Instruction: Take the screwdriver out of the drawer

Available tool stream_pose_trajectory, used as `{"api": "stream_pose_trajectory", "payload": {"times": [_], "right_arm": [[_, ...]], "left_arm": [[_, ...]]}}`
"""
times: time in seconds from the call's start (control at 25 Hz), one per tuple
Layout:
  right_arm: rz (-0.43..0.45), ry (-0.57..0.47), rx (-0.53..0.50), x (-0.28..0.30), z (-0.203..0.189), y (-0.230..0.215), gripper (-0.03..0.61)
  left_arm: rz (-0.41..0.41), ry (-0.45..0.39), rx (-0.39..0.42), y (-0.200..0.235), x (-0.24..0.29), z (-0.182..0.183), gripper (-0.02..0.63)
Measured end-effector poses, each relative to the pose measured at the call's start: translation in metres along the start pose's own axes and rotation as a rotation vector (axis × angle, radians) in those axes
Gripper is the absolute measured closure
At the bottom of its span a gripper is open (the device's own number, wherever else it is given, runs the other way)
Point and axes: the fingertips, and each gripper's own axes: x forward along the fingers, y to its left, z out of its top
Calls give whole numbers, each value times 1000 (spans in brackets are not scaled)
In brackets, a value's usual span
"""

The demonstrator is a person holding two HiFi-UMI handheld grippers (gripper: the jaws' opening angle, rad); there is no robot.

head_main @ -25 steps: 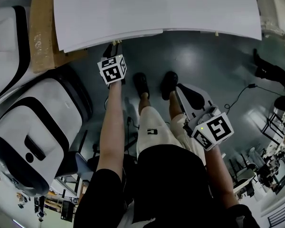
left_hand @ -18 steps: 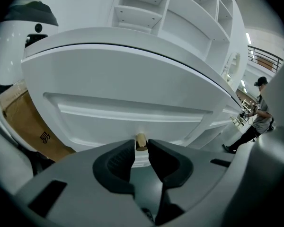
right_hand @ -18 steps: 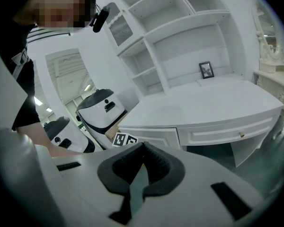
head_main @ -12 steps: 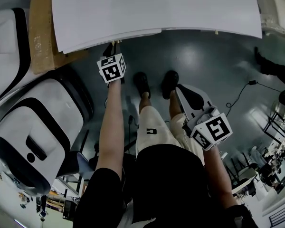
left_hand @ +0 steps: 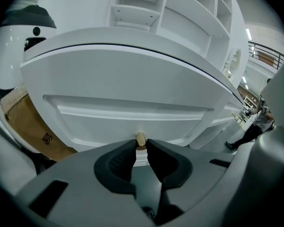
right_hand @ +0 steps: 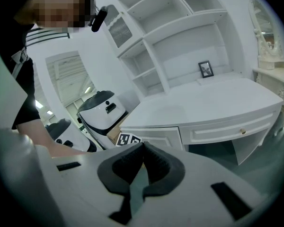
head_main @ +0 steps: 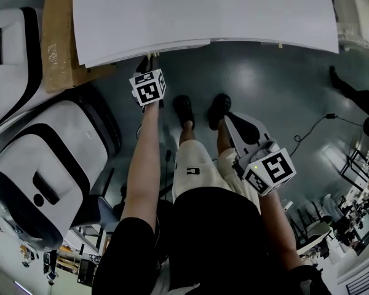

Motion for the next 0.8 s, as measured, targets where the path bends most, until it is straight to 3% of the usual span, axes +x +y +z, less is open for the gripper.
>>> {"api": "stream_pose_trajectory", "payload": {"times": [0.8], "right_arm": [[14, -20, -24, -16, 8, 12, 560]], "left_arm": [[-7, 31, 7, -6, -22, -24, 526]]}}
